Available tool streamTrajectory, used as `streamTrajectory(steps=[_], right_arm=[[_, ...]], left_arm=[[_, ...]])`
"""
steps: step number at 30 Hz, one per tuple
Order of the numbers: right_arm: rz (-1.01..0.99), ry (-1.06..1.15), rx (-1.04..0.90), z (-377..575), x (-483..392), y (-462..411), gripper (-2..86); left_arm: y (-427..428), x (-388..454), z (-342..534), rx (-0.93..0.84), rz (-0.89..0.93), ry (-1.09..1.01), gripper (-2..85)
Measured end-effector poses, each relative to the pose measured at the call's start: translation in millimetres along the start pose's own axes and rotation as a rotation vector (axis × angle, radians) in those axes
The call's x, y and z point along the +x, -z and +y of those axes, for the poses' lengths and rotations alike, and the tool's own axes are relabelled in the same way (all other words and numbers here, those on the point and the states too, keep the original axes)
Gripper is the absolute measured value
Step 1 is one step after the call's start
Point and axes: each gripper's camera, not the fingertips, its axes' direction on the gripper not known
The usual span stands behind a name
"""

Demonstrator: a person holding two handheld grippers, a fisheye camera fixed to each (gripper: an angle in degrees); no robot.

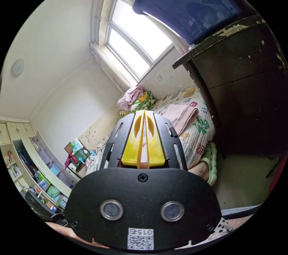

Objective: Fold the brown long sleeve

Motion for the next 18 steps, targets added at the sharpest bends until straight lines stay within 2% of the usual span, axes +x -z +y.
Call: streamTrajectory(steps=[3,8,14,18], right_arm=[[0.034,0.036,0.031,9.8,-1.8,9.3,-0.6],[-0.027,0.038,-0.071,24.0,0.3,7.6,-0.5],[0.045,0.104,0.027,33.7,5.6,24.3,-0.6],[0.041,0.094,0.014,37.2,13.2,24.6,-0.6]], left_arm=[[12.9,-13.8,1.8,0.028,-0.004,0.039,-0.5],[30.9,-25.3,-1.0,0.005,-0.024,0.025,-0.6],[55.0,-36.4,2.4,0.008,-0.048,0.037,-0.6],[66.2,-54.6,2.8,0.039,-0.04,0.08,-0.7]])
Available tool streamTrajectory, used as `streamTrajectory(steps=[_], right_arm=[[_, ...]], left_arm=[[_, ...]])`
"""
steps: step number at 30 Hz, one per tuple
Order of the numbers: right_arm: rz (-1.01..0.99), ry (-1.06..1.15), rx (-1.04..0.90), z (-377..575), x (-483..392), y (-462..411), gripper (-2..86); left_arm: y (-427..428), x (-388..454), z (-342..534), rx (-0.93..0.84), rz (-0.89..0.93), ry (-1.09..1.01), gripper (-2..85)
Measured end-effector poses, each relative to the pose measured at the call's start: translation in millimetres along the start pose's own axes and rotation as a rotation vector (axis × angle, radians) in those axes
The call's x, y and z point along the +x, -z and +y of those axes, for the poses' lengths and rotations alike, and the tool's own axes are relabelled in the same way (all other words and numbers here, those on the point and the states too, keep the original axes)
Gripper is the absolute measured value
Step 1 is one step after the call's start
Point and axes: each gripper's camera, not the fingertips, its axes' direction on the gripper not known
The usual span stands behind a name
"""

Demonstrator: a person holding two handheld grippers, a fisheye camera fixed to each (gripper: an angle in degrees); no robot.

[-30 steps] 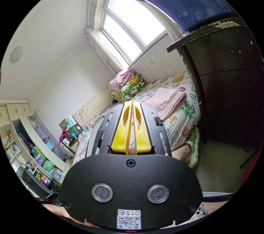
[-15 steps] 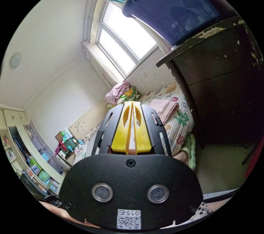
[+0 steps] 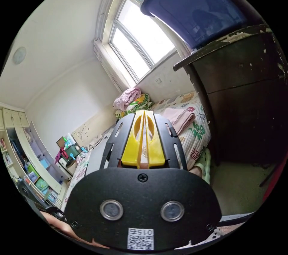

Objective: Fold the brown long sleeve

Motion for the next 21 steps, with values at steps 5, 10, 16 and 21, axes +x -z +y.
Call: streamTrajectory(steps=[5,10,16,21], right_arm=[[0.029,0.136,0.001,10.9,-17.3,3.5,-0.6],[0.013,0.082,0.022,-7.4,1.4,13.9,-0.6],[0.041,0.018,0.006,-29.8,25.1,30.3,-0.6],[0.027,0.085,-0.019,-42.4,13.6,44.6,-0.5]], left_arm=[[10.7,-20.4,-12.5,-0.002,-0.017,0.011,-0.7],[16.6,-24.4,-19.8,-0.016,0.001,0.029,-0.6],[10.8,-29.7,-24.7,-0.017,0.021,0.08,-0.7],[2.0,-41.0,-46.1,-0.015,0.029,0.064,-0.7]])
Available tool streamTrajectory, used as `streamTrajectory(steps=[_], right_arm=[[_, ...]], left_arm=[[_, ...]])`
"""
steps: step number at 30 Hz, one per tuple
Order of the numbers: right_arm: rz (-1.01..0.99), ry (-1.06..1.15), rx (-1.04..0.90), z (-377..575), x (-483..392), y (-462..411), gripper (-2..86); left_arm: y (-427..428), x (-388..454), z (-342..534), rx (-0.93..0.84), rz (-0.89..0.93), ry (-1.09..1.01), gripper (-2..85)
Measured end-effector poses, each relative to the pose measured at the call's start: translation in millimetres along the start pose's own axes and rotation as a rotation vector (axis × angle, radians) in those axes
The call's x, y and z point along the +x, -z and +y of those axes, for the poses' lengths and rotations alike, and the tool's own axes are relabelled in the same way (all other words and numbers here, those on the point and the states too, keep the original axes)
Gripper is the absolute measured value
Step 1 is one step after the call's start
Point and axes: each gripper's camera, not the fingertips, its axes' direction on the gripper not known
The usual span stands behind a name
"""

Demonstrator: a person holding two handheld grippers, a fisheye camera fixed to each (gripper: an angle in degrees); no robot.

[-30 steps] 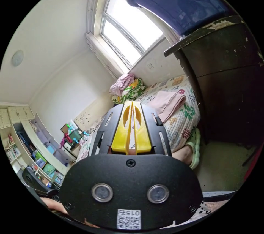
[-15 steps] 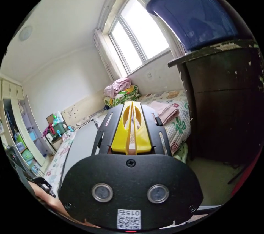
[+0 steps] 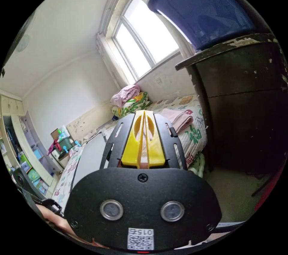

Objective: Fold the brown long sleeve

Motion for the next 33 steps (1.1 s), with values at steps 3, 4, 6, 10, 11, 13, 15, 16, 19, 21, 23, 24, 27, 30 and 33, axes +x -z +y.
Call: streamTrajectory(steps=[3,4,6,10,11,13,15,16,19,21,23,24,27,30,33], right_arm=[[-0.026,0.011,-0.028,-13.7,3.8,2.5,-0.5],[-0.007,0.004,-0.024,-20.1,8.6,5.6,-0.5],[0.009,0.002,-0.008,-30.0,15.0,13.2,-0.5],[-0.054,0.145,0.019,-48.7,16.4,28.0,-0.4],[-0.127,0.221,0.054,-56.3,17.7,36.8,-0.4],[-0.214,0.259,0.119,-76.2,26.4,47.9,-0.2],[-0.209,0.276,0.112,-104.9,35.0,45.9,0.3],[-0.195,0.303,0.085,-126.0,39.3,39.0,0.7],[-0.217,0.398,-0.019,-177.2,44.4,6.9,5.1],[-0.244,0.464,-0.143,-207.1,42.8,-24.8,7.8],[-0.267,0.522,-0.32,-242.4,38.6,-74.7,10.1],[-0.272,0.534,-0.368,-250.1,37.0,-88.5,10.5],[-0.269,0.598,-0.585,-275.8,24.0,-161.3,13.4],[-0.247,0.68,-0.768,-281.9,2.5,-228.6,16.0],[-0.163,0.794,-0.857,-279.7,-16.4,-278.0,17.4]], left_arm=[[-0.4,-4.8,-5.4,0.006,-0.007,0.012,-0.7],[-1.9,-6.7,-6.6,0.0,-0.007,0.022,-0.7],[-5.7,-9.0,-8.6,-0.012,-0.018,0.025,-0.7],[-17.1,-26.9,-22.1,-0.058,-0.024,0.024,-0.6],[-16.3,-34.5,-28.5,-0.063,-0.056,0.018,-0.5],[-8.3,-46.7,-43.2,-0.045,-0.139,-0.002,-0.2],[5.4,-63.8,-63.3,-0.009,-0.272,0.002,0.4],[17.1,-77.8,-78.1,0.017,-0.364,0.021,1.3],[57.9,-127.3,-112.8,0.082,-0.549,0.207,5.5],[89.0,-155.9,-129.2,0.11,-0.581,0.301,7.5],[122.7,-181.7,-147.0,0.104,-0.702,0.351,7.7],[128.7,-187.2,-149.5,0.099,-0.744,0.361,7.7],[144.6,-217.2,-151.4,0.055,-0.873,0.417,8.1],[146.1,-253.3,-138.5,0.002,-0.864,0.506,8.4],[142.8,-285.5,-122.7,-0.047,-0.831,0.575,8.4]])
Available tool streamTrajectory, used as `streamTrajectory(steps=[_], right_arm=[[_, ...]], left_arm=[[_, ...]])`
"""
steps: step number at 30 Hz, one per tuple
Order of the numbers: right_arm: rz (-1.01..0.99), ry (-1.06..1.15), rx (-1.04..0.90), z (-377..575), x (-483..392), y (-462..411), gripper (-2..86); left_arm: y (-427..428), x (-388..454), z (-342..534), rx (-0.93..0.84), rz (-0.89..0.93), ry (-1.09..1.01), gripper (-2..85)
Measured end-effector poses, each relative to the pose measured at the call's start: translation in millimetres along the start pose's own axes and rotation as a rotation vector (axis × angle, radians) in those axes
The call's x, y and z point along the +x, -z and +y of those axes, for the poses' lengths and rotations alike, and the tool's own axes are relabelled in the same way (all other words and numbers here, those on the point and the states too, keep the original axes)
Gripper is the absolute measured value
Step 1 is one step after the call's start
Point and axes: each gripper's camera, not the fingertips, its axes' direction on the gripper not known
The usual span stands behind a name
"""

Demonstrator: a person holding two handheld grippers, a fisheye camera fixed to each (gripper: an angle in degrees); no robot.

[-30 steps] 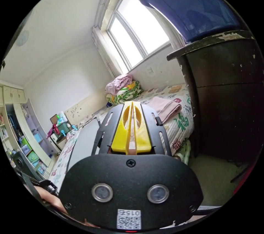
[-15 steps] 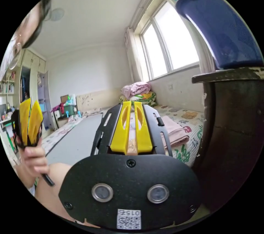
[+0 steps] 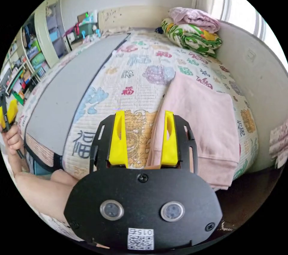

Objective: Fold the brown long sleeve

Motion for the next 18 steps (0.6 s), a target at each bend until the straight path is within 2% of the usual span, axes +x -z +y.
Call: streamTrajectory(steps=[4,6,8,12,14,16,18], right_arm=[[0.121,0.008,-0.202,-18.0,44.3,-32.1,17.4],[0.009,-0.058,-0.175,-12.6,77.8,-15.6,16.0],[0.077,-0.07,-0.165,-4.6,107.8,13.7,5.8],[-0.009,-0.163,-0.188,-5.3,149.4,53.3,3.3],[-0.219,-0.295,-0.069,-1.5,182.8,98.6,2.2],[-0.294,-0.352,0.047,9.6,205.2,142.8,1.7],[-0.297,-0.321,0.082,18.1,212.5,182.4,1.4]], left_arm=[[-27.9,-20.3,2.7,-0.058,0.049,0.067,8.1],[-42.7,-20.1,6.6,-0.111,0.076,0.069,8.0],[-59.6,-16.3,12.4,-0.178,0.081,0.073,8.0],[-72.6,-8.7,23.8,-0.18,0.113,0.094,8.0],[-74.5,1.3,27.4,-0.178,0.126,0.093,8.1],[-71.0,11.0,28.7,-0.158,0.111,0.074,8.3],[-67.1,17.0,30.1,-0.121,0.08,0.068,8.7]])
